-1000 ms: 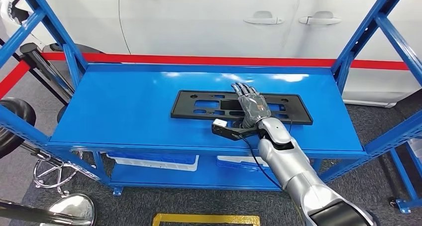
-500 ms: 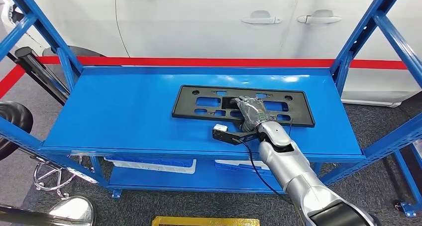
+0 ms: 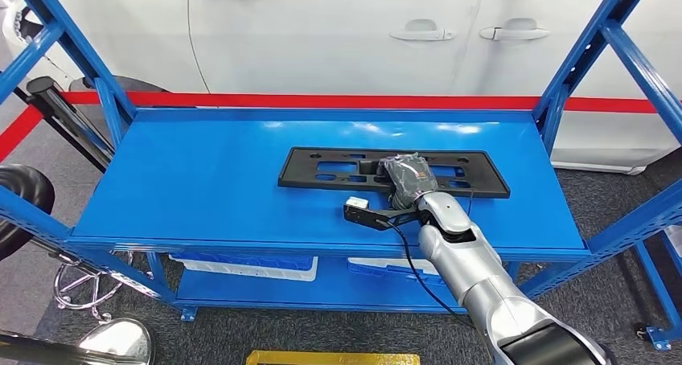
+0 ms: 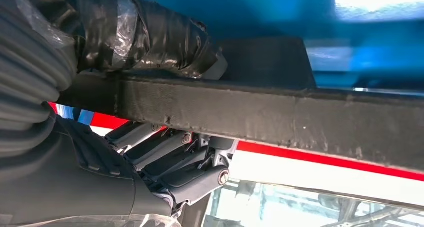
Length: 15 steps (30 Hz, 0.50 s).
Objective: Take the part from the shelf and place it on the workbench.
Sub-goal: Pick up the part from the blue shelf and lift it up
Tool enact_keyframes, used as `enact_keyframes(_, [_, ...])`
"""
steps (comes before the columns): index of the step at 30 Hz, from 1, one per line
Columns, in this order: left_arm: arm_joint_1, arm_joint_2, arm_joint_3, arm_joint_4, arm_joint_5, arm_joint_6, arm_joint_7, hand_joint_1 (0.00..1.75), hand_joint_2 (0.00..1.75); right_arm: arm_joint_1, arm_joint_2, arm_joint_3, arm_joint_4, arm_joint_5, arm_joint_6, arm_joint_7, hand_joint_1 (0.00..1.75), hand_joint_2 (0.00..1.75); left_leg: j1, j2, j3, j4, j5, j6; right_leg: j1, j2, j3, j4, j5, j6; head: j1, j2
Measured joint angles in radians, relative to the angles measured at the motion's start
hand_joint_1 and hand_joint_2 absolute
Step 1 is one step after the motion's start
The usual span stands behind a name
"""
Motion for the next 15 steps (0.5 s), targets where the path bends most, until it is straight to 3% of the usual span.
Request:
enact_keyframes(7, [0.001,0.003,0.0,0.0,0.005,-0.003,-0.001,0.0,0.0,-0.001,-0.004,0.001,0.0,-0.002,-0.002,0.0,1.74,1.75,-0.001,0.0,0.0,0.003,-0.001,0.001,-0.001,0.0,0.001,-0.001,0.0,0.0,0.0,0.0])
enact_keyframes(11, [0.001,0.006,0.0,0.0,0.007,-0.008,-0.002,0.0,1.75,-0.002,-0.006,0.001,0.0,-0.003,-0.001,0.0,1.75,1.75,-0.001,0.0,-0.001,0.004,-0.001,0.002,-0.001,0.0,0.001,-0.001,0.0,0.001,0.0,0.0])
enact_keyframes(15, [0.002,0.01,-0.001,0.0,0.006,-0.013,-0.003,0.0,1.75,-0.002,-0.008,0.003,0.0,-0.008,-0.001,-0.008,1.75,1.75,-0.001,0.0,-0.001,0.004,-0.002,0.002,-0.001,0.0,0.002,-0.001,0.0,0.001,0.0,0.0])
